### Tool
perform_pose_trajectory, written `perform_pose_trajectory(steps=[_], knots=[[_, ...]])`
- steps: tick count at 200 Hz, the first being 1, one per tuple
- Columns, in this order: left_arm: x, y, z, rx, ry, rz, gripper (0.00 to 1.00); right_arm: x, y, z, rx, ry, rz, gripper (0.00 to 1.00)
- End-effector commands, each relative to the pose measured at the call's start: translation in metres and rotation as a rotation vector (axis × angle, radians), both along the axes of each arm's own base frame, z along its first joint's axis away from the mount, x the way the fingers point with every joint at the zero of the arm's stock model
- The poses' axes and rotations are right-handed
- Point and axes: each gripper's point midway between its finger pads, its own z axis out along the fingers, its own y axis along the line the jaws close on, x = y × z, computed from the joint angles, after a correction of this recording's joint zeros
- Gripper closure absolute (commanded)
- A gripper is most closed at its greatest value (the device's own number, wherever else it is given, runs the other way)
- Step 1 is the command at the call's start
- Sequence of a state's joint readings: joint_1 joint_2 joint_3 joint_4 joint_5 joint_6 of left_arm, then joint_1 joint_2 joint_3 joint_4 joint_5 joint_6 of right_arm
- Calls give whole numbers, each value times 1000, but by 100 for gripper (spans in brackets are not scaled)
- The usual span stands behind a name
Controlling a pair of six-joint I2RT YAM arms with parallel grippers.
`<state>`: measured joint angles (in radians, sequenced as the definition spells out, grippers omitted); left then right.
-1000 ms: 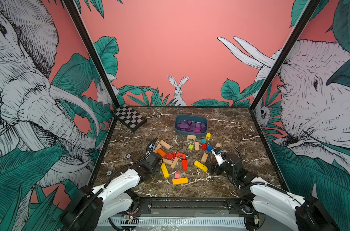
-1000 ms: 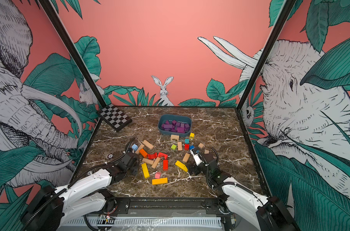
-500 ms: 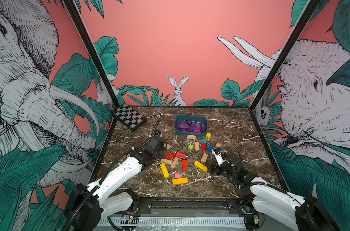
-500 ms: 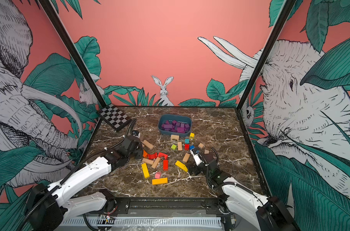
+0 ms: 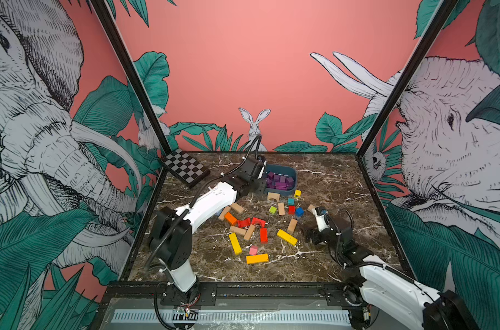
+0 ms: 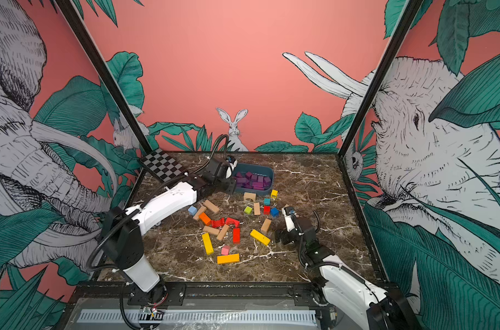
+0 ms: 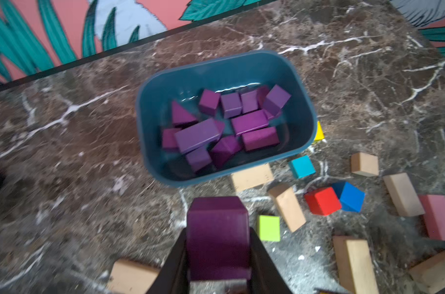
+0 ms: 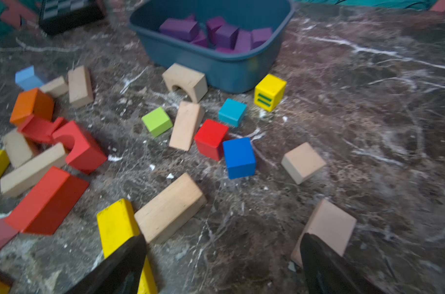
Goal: Pick purple bricks into the storage bin
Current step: Place the building block in the storage box.
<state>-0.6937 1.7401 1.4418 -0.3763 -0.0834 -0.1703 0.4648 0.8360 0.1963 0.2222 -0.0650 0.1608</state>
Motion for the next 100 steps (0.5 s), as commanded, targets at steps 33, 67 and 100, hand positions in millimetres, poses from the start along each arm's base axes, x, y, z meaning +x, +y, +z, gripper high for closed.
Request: perform_pose_trajectory(steps=[33, 67, 100], knots=[[12, -85, -15, -56, 52, -184, 78, -2, -5, 4, 53, -14, -31, 4], [23, -110, -32, -74, 83, -203, 78, 0, -3, 1, 52, 2, -24, 4], [28, -122, -45, -68, 104, -211, 78, 0, -2, 0, 53, 6, -20, 4]])
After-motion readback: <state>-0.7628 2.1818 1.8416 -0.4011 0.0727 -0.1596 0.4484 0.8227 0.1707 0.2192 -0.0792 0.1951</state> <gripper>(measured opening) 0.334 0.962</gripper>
